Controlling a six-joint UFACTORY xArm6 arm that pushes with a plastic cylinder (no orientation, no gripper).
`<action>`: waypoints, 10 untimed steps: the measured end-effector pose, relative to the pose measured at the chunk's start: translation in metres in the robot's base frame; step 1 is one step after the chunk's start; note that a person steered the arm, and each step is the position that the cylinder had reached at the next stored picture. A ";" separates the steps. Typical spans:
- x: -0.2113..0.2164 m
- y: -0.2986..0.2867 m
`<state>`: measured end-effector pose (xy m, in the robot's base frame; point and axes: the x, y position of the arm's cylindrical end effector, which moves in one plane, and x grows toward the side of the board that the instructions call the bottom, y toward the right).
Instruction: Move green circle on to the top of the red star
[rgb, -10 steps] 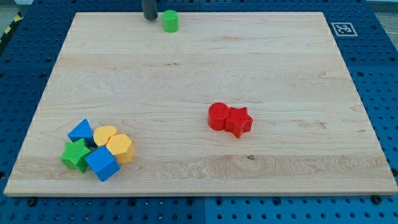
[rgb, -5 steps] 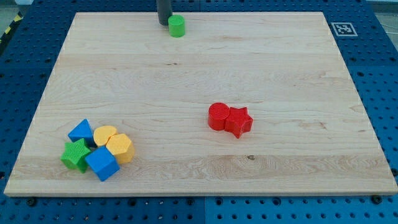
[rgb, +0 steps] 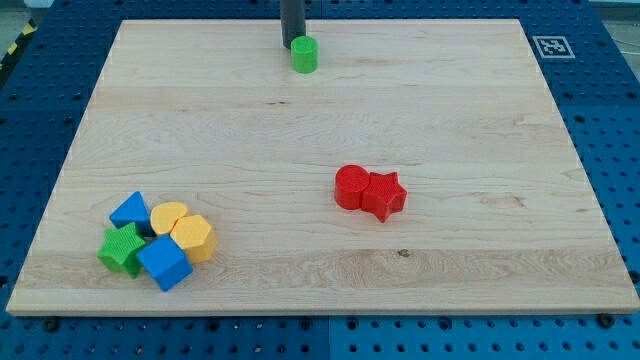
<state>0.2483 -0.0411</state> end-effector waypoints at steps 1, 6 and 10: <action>0.007 0.000; 0.031 0.014; 0.037 0.048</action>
<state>0.2848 0.0069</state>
